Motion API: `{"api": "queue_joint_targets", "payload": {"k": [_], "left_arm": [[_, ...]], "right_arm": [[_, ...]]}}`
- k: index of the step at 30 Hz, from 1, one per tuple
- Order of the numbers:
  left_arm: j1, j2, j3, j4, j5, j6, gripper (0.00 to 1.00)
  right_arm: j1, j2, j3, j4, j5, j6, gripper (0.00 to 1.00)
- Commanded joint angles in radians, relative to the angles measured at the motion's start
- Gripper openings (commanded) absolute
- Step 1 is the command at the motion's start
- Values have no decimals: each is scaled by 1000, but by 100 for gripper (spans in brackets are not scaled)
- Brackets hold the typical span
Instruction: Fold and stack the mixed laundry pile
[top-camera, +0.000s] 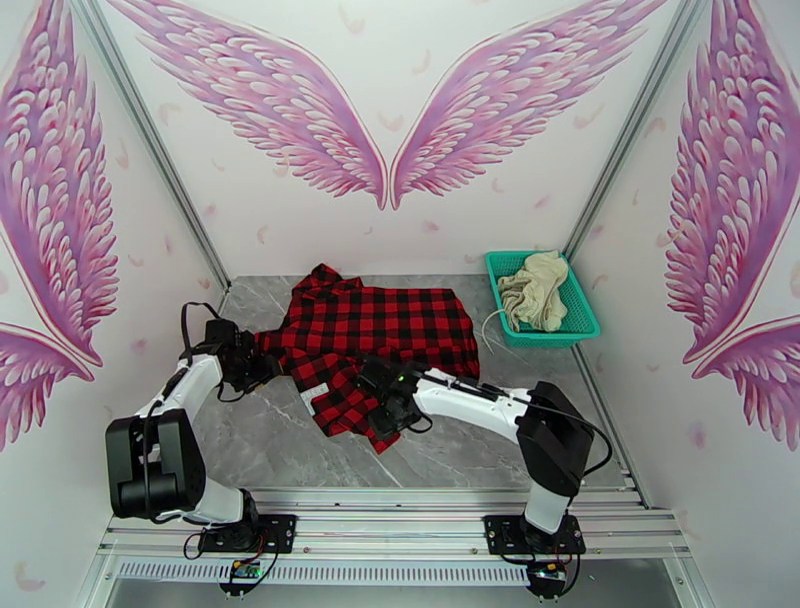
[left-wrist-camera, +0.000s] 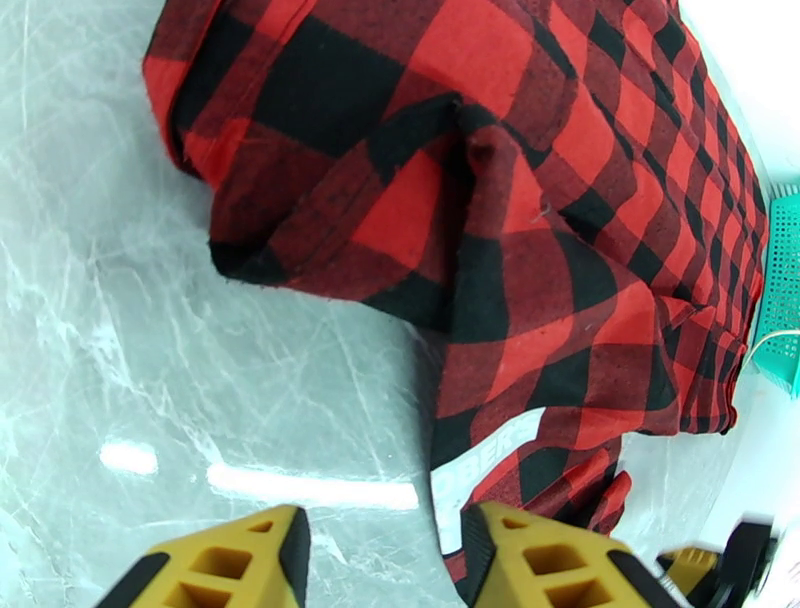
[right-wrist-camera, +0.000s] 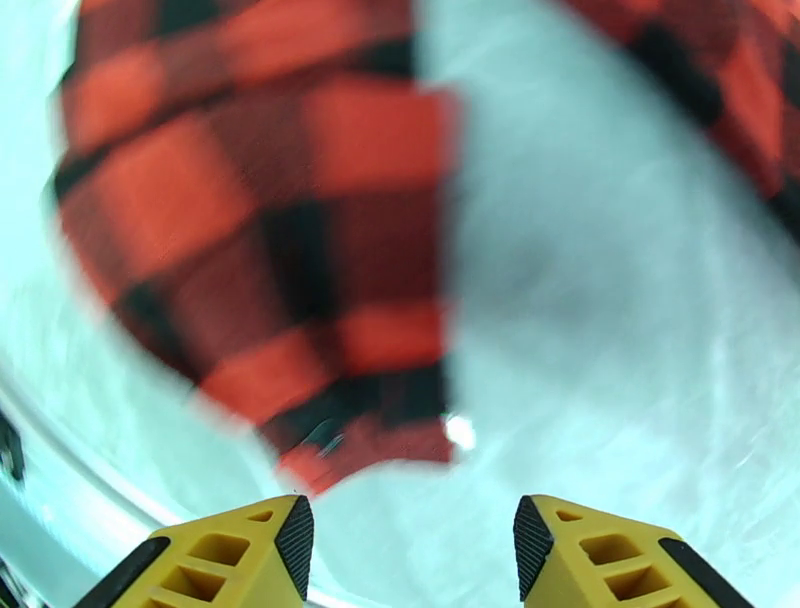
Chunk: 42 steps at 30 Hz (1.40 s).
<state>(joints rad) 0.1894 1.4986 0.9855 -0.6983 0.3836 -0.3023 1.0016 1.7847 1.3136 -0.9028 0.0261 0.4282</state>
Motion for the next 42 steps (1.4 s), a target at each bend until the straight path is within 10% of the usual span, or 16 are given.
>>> {"api": "queue_joint_targets", "payload": {"k": [1, 10, 20, 42], "left_arm": [[10, -21, -13, -5, 7, 16, 48], [35, -26, 3, -26, 11, 31, 48], [46, -55, -4, -36, 14, 36, 48], [51, -95, -33, -17, 95, 1, 48]], "right_arm": [[47, 41, -17, 61, 3, -18, 59], [55, 211, 50, 63, 103, 45, 51], [-21, 102, 173, -38, 115, -10, 2], [-520, 254, 849, -148, -38, -139, 0]]}}
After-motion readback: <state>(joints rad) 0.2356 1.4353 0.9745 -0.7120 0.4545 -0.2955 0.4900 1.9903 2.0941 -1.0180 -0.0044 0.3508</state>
